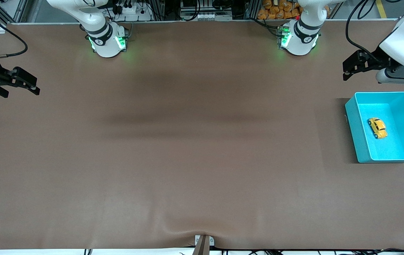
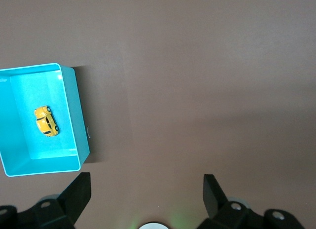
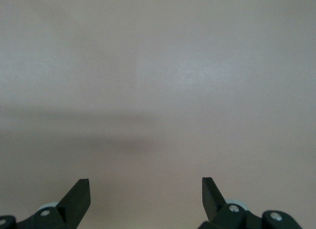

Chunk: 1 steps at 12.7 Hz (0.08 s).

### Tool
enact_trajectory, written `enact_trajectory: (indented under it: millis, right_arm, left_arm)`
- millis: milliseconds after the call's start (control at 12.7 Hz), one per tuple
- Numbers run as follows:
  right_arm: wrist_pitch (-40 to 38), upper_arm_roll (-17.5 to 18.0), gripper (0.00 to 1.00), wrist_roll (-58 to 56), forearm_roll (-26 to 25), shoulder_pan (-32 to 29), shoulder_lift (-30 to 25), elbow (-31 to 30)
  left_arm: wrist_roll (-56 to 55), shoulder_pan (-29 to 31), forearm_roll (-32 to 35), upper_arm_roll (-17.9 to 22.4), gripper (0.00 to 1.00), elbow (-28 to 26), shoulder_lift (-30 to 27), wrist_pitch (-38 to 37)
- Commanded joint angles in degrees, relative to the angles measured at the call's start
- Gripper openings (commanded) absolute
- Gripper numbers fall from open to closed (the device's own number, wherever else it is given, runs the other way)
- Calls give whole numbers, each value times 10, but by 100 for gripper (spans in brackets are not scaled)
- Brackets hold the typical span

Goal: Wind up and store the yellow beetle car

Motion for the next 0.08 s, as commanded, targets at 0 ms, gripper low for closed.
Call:
enact_trajectory:
  millis: [0]
  right_arm:
    - [-6, 1, 100, 3, -4, -4, 9, 15]
  left_arm:
    - [11, -4, -13, 2, 100, -2, -10, -13]
